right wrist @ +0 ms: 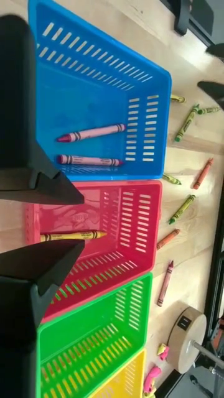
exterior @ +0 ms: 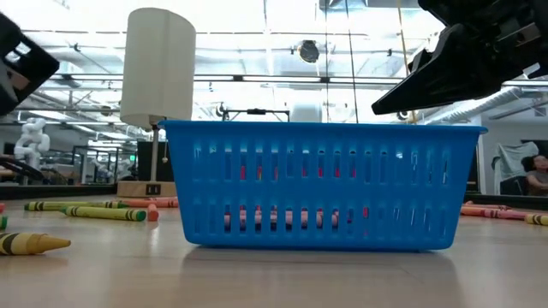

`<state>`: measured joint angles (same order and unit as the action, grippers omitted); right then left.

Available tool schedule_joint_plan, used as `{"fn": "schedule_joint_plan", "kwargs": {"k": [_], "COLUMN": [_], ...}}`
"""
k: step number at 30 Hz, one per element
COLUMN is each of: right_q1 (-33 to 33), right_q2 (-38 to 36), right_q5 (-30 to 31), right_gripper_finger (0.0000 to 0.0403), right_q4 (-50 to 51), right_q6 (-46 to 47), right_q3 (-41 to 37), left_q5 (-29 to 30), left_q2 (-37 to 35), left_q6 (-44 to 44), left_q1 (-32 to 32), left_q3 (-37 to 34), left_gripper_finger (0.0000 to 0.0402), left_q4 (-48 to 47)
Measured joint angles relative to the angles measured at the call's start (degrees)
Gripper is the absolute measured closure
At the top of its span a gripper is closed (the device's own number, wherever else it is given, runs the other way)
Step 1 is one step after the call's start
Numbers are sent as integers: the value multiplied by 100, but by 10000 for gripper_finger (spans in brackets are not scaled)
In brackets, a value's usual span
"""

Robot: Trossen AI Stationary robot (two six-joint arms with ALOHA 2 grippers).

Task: Sort crayons
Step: Put the yellow crayon into the red bin

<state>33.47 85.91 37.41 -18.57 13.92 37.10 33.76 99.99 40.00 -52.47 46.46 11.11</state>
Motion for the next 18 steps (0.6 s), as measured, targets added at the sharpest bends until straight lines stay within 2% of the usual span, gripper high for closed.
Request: {"fn": "schedule_joint_plan", "kwargs": {"k": [18], "right_q1": [0], "right_q2": [0], "right_q5": [2], "right_gripper_finger": [316], "right_q4": [0], "right_q6": [-5], "right_q3": [0], "left_q5": [104], "left_q2": [731], "left_q6": [517], "left_q1": [-6], "left_q3": [15], "left_gripper_finger": [224], "left_q4": [5]}}
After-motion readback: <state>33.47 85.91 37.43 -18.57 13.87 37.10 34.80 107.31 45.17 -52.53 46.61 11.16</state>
